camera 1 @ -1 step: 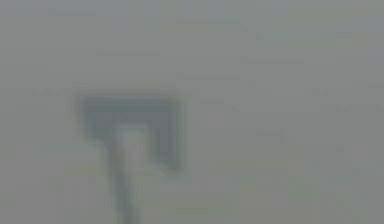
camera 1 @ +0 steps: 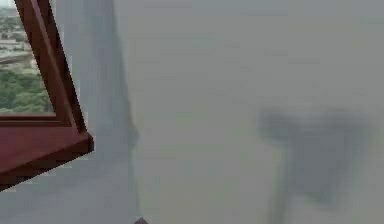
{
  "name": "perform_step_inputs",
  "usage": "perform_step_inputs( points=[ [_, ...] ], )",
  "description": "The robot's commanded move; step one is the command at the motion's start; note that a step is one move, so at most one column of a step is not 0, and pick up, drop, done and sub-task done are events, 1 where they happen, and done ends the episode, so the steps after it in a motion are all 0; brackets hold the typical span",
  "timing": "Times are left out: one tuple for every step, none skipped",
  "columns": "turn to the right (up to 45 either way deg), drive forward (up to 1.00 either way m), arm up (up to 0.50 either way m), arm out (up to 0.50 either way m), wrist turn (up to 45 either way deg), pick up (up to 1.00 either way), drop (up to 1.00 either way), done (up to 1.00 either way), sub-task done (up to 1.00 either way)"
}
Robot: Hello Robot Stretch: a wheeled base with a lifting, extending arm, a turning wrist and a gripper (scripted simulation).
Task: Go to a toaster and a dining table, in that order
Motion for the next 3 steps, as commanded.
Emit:
perform_step_inputs(
  points=[
    [-45.0,0.00,0.00,0.00,0.0,0.00,0.00,0.00,0.00],
    [-45.0,0.00,0.00,0.00,0.0,0.00,0.00,0.00,0.00],
    [-45.0,0.00,0.00,0.00,0.0,0.00,0.00,0.00,0.00]
  ],
)
